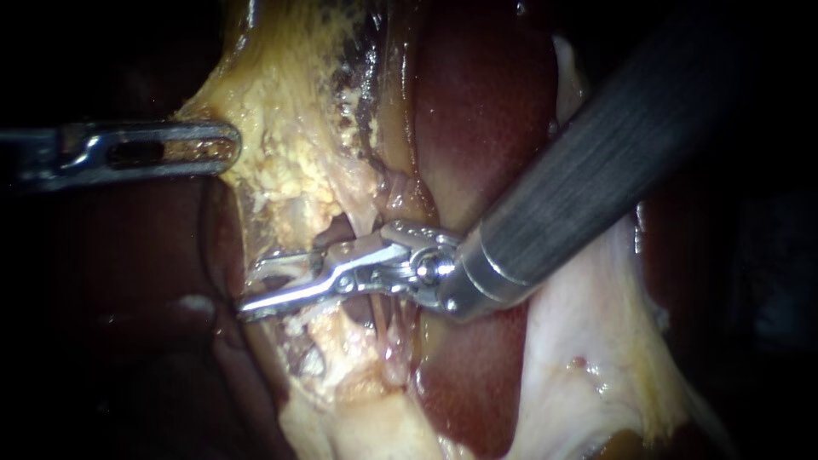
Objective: Clipping third clip left tube
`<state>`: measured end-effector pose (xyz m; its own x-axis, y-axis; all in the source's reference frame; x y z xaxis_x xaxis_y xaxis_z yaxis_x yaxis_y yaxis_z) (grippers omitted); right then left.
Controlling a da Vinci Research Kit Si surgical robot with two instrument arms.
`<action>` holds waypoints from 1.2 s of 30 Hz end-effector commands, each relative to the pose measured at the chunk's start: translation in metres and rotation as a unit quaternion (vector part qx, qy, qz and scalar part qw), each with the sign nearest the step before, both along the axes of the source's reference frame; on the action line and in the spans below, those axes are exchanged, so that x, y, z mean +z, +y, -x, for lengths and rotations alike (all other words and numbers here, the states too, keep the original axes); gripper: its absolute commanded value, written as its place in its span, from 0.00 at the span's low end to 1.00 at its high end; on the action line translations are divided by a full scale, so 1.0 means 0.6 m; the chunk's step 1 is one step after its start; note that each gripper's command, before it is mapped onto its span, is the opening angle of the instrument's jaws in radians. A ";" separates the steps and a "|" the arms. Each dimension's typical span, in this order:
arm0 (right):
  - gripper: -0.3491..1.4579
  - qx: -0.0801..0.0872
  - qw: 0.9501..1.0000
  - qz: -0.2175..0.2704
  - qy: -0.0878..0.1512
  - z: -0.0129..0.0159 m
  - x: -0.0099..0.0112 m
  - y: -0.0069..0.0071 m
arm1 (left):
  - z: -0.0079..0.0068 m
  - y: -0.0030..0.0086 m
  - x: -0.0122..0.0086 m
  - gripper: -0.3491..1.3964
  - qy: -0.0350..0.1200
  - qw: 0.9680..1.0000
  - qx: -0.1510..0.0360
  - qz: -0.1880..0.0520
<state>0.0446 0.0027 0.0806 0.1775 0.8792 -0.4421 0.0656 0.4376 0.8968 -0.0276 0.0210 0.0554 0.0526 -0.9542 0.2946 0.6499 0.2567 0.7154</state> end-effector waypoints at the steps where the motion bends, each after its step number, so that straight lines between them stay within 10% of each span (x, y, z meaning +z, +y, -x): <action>1: 0.51 0.000 1.000 0.000 0.000 0.0000 -0.0001 0.0000 | 0.0000 0.0000 0.0000 0.00 0.000 1.000 0.000 0.000; 14: 0.51 -0.002 1.000 0.000 0.000 0.0008 -0.0007 -0.0005 | -0.0012 -0.0002 -0.0001 0.00 -0.001 1.000 0.001 0.000; 24: 0.51 -0.019 1.000 0.015 -0.001 0.0062 -0.0082 -0.0005 | -0.0029 0.0001 -0.0005 0.00 -0.003 1.000 0.004 -0.001; 36: 0.51 -0.018 0.999 0.027 0.009 0.0152 -0.0175 0.0057 | -0.0053 0.0019 -0.0019 0.00 0.001 1.000 0.002 -0.002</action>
<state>0.0351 0.0063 0.0699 0.1994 0.8467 -0.4933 0.0954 0.4842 0.8697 -0.0243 0.0222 0.0543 0.0579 -0.9550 0.2908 0.6492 0.2573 0.7157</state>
